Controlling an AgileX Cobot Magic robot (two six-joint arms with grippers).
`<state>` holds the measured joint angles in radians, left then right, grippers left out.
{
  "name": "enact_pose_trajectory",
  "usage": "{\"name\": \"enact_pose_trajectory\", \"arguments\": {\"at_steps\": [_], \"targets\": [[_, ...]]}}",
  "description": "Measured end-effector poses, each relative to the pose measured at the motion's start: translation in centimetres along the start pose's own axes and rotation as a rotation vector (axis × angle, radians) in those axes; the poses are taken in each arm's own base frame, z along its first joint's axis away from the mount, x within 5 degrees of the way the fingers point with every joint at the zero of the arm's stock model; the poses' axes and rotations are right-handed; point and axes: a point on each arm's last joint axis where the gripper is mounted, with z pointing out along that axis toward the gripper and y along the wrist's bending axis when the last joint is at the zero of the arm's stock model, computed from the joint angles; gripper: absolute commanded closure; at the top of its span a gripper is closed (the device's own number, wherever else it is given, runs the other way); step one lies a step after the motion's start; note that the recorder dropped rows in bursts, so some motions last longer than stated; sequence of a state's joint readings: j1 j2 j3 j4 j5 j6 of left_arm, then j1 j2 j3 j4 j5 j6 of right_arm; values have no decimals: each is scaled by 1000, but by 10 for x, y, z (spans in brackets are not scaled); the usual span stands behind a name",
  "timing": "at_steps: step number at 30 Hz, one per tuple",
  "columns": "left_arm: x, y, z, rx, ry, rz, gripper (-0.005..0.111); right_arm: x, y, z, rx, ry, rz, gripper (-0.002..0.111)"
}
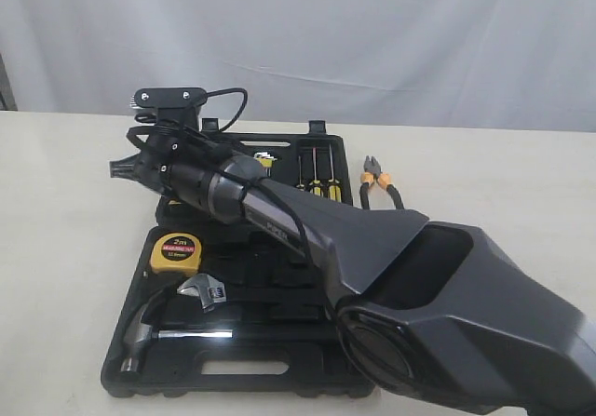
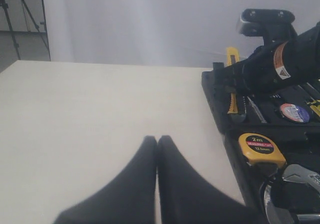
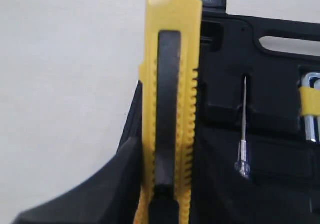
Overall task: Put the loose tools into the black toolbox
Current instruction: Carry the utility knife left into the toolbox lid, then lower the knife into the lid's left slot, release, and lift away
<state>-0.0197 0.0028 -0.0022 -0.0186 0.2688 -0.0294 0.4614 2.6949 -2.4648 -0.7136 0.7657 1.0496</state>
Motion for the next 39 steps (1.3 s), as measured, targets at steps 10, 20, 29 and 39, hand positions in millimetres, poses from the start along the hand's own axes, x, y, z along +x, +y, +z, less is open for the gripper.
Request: {"name": "enact_pose_trajectory", "arguments": {"at_steps": [10,20,29,39], "targets": [[0,0,0,0,0,0,107,3,2,0,-23,31,-19,46],[0,0,0,0,0,0,107,3,2,-1,-22,45,-20,41],[0,0,0,0,0,0,107,-59,3,-67,-24,-21,-155,109],[0,0,0,0,0,0,107,-55,-10,-41,-113,32,-93,109]]}}
